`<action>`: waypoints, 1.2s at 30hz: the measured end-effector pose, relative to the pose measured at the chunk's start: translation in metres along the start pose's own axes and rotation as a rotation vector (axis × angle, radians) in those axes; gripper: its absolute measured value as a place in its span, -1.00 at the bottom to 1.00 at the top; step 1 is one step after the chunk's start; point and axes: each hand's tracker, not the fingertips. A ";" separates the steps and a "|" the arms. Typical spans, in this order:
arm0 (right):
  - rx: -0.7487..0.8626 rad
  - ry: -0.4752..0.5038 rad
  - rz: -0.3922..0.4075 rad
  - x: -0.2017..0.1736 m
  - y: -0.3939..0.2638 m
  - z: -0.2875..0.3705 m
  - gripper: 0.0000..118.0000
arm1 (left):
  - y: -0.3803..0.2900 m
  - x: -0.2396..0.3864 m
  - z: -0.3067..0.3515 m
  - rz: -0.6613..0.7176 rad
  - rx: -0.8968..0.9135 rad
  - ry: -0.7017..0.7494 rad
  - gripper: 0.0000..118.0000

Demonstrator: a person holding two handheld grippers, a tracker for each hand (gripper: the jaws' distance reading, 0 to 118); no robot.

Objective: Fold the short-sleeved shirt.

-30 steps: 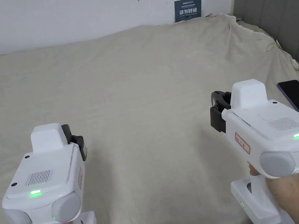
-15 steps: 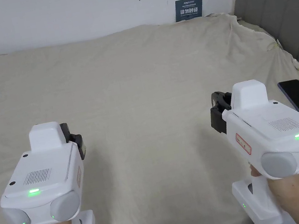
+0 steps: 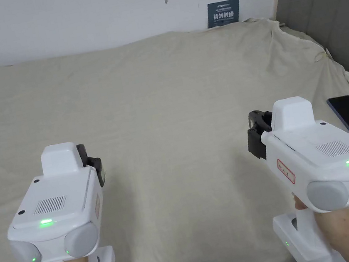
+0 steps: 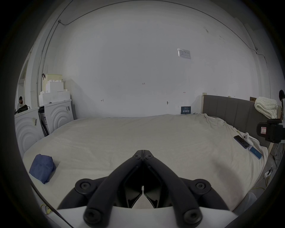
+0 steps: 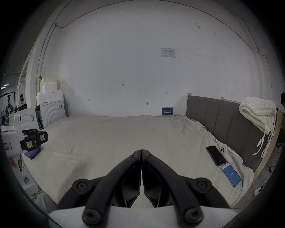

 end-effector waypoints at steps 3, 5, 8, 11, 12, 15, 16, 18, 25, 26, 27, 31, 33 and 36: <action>0.002 0.002 -0.002 -0.001 0.001 0.000 -1.00 | 0.000 0.001 0.000 0.001 0.001 0.000 -1.00; 0.003 0.003 0.001 -0.001 0.001 0.001 -1.00 | 0.000 0.001 0.000 -0.002 0.001 -0.002 -1.00; 0.002 0.005 0.000 -0.002 0.001 0.001 -1.00 | 0.000 0.002 0.000 -0.003 0.002 -0.001 -1.00; 0.002 0.004 0.000 -0.002 0.001 0.001 -1.00 | 0.000 0.002 0.001 -0.004 0.002 0.003 -1.00; 0.002 0.006 0.000 -0.002 0.001 0.001 -1.00 | 0.000 0.002 0.001 -0.006 0.001 0.001 -1.00; 0.002 0.006 0.000 -0.002 0.000 0.001 -1.00 | -0.001 0.003 0.001 -0.012 0.001 0.002 -1.00; 0.002 0.007 -0.001 -0.002 0.000 0.001 -1.00 | -0.001 0.003 0.001 -0.012 0.001 0.001 -1.00; 0.002 0.010 -0.004 -0.002 0.000 0.001 -1.00 | -0.001 0.003 0.001 -0.011 0.002 0.001 -1.00; 0.003 0.010 -0.003 -0.002 0.000 0.002 -1.00 | -0.002 0.004 0.002 -0.011 0.003 -0.002 -1.00; 0.002 0.009 -0.001 -0.003 0.000 0.002 -1.00 | -0.002 0.004 0.003 -0.011 0.004 -0.002 -1.00; 0.002 0.009 0.001 -0.003 0.000 0.002 -1.00 | -0.002 0.004 0.003 -0.010 0.005 -0.001 -1.00; 0.002 0.011 0.008 -0.004 0.000 0.003 -1.00 | -0.002 0.004 0.003 -0.011 0.008 0.000 -1.00; 0.002 0.013 0.008 -0.004 0.000 0.003 -1.00 | -0.002 0.004 0.004 -0.009 0.007 0.003 -1.00; 0.001 0.014 0.009 -0.004 0.000 0.003 -1.00 | -0.003 0.003 0.004 -0.008 0.005 0.002 -1.00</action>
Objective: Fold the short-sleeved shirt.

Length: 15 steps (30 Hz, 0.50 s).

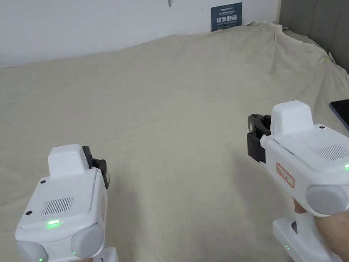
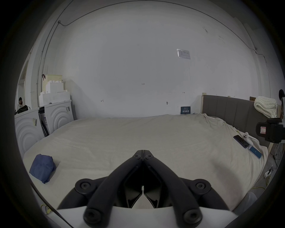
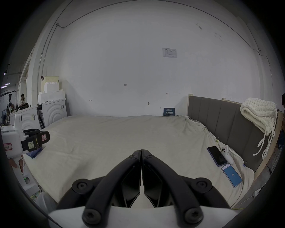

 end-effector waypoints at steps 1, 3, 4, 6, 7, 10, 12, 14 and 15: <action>0.000 0.000 0.001 0.000 0.000 0.000 -1.00 | 0.000 0.000 0.000 -0.003 0.001 0.001 -1.00; 0.001 0.001 0.002 0.000 0.000 0.000 -1.00 | 0.000 0.000 0.000 -0.001 0.000 0.000 -1.00; 0.001 0.002 0.001 0.000 0.000 0.000 -1.00 | 0.000 0.000 0.000 0.000 0.000 0.000 -1.00; 0.000 0.002 0.001 0.000 0.000 0.000 -1.00 | 0.000 0.000 0.001 0.001 0.001 0.000 -1.00; 0.000 0.001 0.002 -0.001 0.000 0.000 -1.00 | 0.000 0.000 0.001 0.000 0.000 0.000 -1.00; -0.002 0.003 0.002 -0.001 -0.001 -0.001 -1.00 | 0.000 0.001 0.000 -0.003 0.001 0.001 -1.00; -0.007 -0.002 -0.002 -0.001 -0.001 -0.001 -1.00 | 0.000 0.001 0.000 -0.002 -0.002 -0.001 -1.00; -0.021 -0.019 -0.020 -0.003 0.003 0.001 -0.99 | 0.000 0.001 0.001 0.021 -0.006 -0.010 -1.00; -0.043 -0.024 -0.043 -0.003 0.006 0.001 -0.77 | 0.001 0.000 0.002 0.041 -0.010 -0.024 -0.81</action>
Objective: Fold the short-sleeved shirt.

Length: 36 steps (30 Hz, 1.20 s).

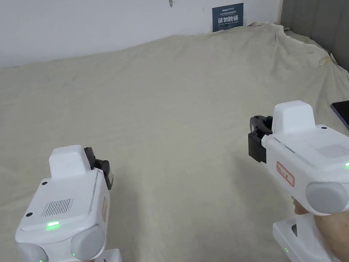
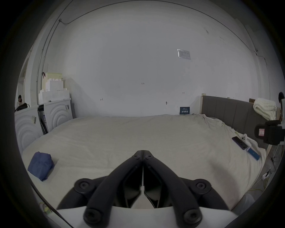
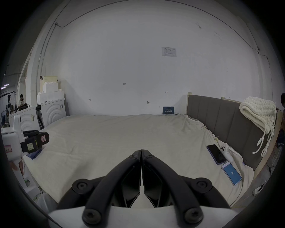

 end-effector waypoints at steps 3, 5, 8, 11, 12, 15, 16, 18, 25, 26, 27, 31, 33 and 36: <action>-0.087 0.051 -0.087 0.003 0.012 -0.003 1.00 | 0.005 -0.002 0.001 0.047 -0.041 -0.042 0.63; -0.037 0.078 -0.141 0.007 0.020 0.004 0.91 | 0.008 0.001 0.001 0.053 -0.052 -0.036 1.00; -0.134 0.144 -0.197 0.008 0.037 0.007 0.96 | 0.013 0.001 0.003 0.085 -0.045 -0.051 1.00; -0.262 0.167 -0.219 -0.002 0.045 0.003 0.96 | 0.011 0.010 0.009 0.108 -0.087 -0.055 1.00; -0.287 0.182 -0.220 -0.004 0.046 0.004 0.96 | 0.010 0.012 0.010 0.109 -0.085 -0.056 1.00; -0.367 0.073 -0.197 -0.017 0.044 0.005 0.96 | 0.004 0.017 0.009 0.083 -0.103 -0.036 1.00; -0.402 0.020 -0.171 -0.022 0.044 0.004 0.96 | 0.002 0.018 0.009 0.076 -0.104 -0.035 1.00; -0.464 -0.051 -0.078 -0.032 0.040 0.002 0.96 | -0.002 0.018 0.006 0.057 -0.112 -0.038 1.00; -0.493 -0.027 -0.060 -0.034 0.022 -0.009 0.96 | -0.011 0.018 0.001 0.026 -0.134 -0.024 1.00; -0.525 -0.039 -0.065 -0.033 0.023 -0.014 0.96 | -0.012 0.017 0.000 0.024 -0.136 -0.022 1.00; -0.530 -0.068 -0.097 -0.032 0.021 -0.018 0.95 | -0.014 0.016 -0.001 0.024 -0.139 -0.021 1.00; -0.452 -0.018 -0.109 -0.034 0.018 -0.021 0.95 | -0.020 0.010 -0.011 0.041 -0.161 -0.014 1.00; -0.452 0.010 -0.091 -0.034 0.008 -0.027 0.95 | -0.026 0.007 -0.019 0.065 -0.179 -0.005 1.00; -0.583 -0.097 -0.022 -0.041 -0.013 -0.047 0.95 | -0.039 0.001 -0.035 0.110 -0.240 0.019 1.00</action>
